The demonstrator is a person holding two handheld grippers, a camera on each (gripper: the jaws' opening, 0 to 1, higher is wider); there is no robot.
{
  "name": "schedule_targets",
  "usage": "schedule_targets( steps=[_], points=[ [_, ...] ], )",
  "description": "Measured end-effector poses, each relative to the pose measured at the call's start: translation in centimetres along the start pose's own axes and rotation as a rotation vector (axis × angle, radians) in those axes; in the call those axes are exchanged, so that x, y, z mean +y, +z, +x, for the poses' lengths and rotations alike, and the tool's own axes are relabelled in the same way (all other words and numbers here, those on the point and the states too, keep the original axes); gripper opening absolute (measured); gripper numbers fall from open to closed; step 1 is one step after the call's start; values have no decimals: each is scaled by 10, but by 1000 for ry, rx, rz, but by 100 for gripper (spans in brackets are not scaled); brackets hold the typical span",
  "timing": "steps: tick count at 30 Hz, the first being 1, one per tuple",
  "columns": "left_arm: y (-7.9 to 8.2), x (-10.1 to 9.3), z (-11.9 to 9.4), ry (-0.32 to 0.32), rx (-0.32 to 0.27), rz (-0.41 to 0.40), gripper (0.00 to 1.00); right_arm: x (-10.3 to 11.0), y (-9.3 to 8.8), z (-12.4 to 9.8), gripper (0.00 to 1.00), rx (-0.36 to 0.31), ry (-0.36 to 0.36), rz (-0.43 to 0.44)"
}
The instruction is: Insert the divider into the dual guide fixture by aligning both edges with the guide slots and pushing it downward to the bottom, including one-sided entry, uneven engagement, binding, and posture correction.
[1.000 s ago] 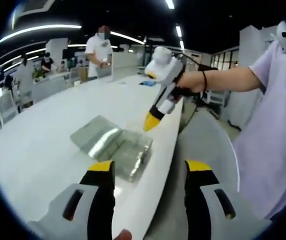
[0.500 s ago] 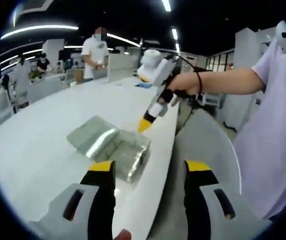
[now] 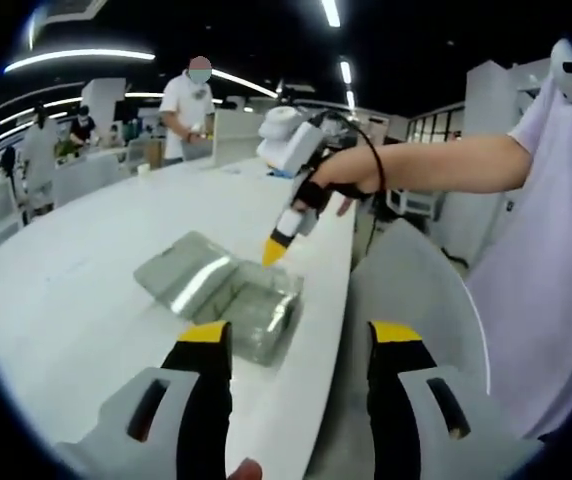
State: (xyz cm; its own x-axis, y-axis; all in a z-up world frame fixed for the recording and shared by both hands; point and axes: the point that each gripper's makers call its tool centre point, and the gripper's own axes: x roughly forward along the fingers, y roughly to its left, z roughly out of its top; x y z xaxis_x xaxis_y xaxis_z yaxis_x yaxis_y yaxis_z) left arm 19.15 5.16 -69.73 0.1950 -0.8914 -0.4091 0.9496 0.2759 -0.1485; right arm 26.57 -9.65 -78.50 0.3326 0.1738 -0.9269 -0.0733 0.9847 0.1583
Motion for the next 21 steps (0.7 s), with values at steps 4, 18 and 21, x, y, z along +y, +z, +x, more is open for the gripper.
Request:
schedule_targets(
  steps=[4, 18, 21],
  points=[
    [0, 2, 1, -7, -2, -1, 52, 0, 0, 4, 0, 14, -8, 20],
    [-1, 12, 0, -11, -12, -12, 52, -3, -3, 19, 0, 52, -41, 44],
    [-3, 13, -1, -9, -11, -15, 51, -2, -3, 21, 0, 55, -45, 41]
  ],
)
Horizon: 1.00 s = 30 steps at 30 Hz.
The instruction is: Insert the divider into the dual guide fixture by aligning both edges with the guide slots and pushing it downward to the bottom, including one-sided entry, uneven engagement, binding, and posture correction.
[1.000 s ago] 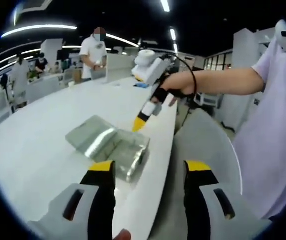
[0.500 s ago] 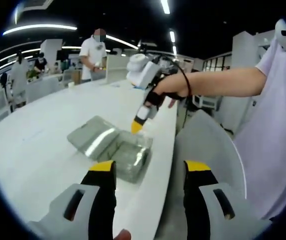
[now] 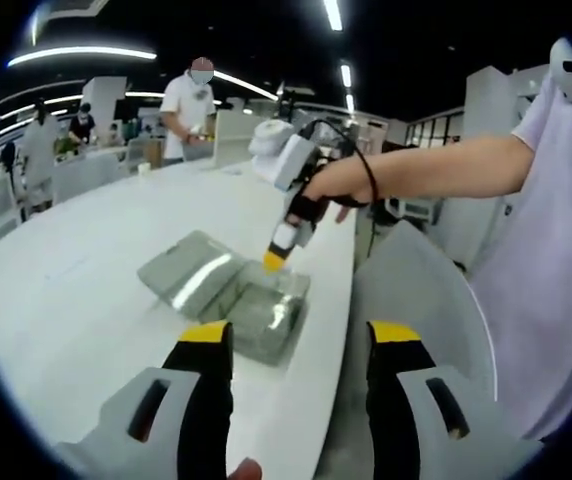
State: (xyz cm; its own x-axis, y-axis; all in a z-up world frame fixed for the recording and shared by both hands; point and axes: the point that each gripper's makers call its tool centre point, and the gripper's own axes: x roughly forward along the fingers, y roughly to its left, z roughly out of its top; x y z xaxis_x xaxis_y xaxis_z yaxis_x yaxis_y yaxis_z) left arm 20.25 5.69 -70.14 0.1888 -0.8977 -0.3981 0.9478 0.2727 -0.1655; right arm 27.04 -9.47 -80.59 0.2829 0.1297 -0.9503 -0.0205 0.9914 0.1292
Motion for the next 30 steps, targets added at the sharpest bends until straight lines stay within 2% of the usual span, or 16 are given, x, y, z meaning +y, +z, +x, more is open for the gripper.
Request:
schedule_targets(
  steps=[13, 30],
  points=[
    [-2, 4, -2, 10, -3, -14, 51, -1, -3, 9, 0, 27, -12, -12],
    [-2, 5, -2, 10, -4, -18, 50, -2, -4, 14, 0, 48, -8, 15]
  ],
)
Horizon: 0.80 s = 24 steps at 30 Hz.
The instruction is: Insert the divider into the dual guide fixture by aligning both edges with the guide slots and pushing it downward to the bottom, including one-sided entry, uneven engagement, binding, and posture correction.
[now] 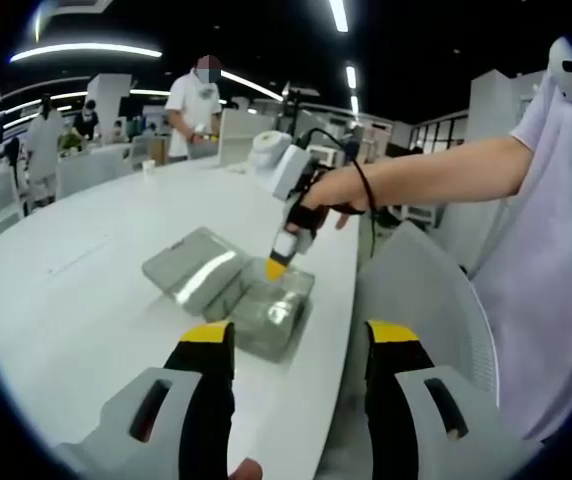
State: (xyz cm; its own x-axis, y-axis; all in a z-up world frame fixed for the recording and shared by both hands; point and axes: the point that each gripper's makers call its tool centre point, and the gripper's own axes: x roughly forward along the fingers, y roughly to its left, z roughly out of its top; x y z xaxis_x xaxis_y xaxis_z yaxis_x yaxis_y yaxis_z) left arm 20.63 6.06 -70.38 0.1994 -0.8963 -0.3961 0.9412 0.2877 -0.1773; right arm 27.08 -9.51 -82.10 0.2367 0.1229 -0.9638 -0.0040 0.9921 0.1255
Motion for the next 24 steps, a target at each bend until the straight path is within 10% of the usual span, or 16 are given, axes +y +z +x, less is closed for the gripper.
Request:
schedule_targets(
  steps=[24],
  points=[
    [0, 1, -2, 6, -9, -2, 49, 0, -1, 4, 0, 5, -17, -16]
  ],
)
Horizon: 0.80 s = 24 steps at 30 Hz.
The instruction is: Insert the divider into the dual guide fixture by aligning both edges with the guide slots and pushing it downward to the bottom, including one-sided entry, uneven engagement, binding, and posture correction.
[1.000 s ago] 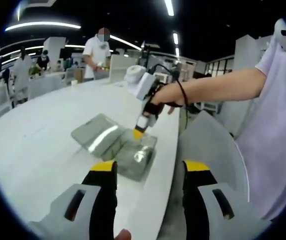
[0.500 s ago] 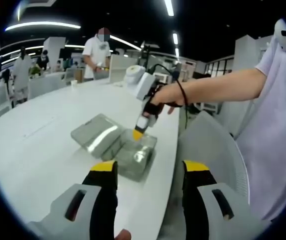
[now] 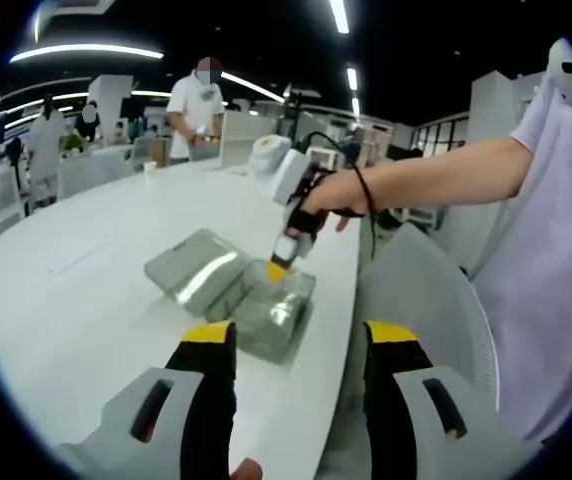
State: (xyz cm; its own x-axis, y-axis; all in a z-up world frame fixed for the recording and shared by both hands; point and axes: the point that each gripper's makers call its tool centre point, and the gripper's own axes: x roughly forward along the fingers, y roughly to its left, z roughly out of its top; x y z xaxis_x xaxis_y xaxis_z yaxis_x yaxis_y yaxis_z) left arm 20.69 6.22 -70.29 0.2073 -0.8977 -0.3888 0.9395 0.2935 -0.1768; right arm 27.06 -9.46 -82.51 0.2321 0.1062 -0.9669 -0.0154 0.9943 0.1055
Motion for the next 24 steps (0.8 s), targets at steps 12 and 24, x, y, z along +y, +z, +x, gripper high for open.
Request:
schedule_targets(
  steps=[12, 24],
  points=[
    [0, 2, -1, 3, 1, -3, 48, 0, -1, 6, 0, 9, -4, -11],
    [-3, 2, -2, 7, 5, -10, 48, 0, -4, 16, 0, 13, 0, -15]
  ],
)
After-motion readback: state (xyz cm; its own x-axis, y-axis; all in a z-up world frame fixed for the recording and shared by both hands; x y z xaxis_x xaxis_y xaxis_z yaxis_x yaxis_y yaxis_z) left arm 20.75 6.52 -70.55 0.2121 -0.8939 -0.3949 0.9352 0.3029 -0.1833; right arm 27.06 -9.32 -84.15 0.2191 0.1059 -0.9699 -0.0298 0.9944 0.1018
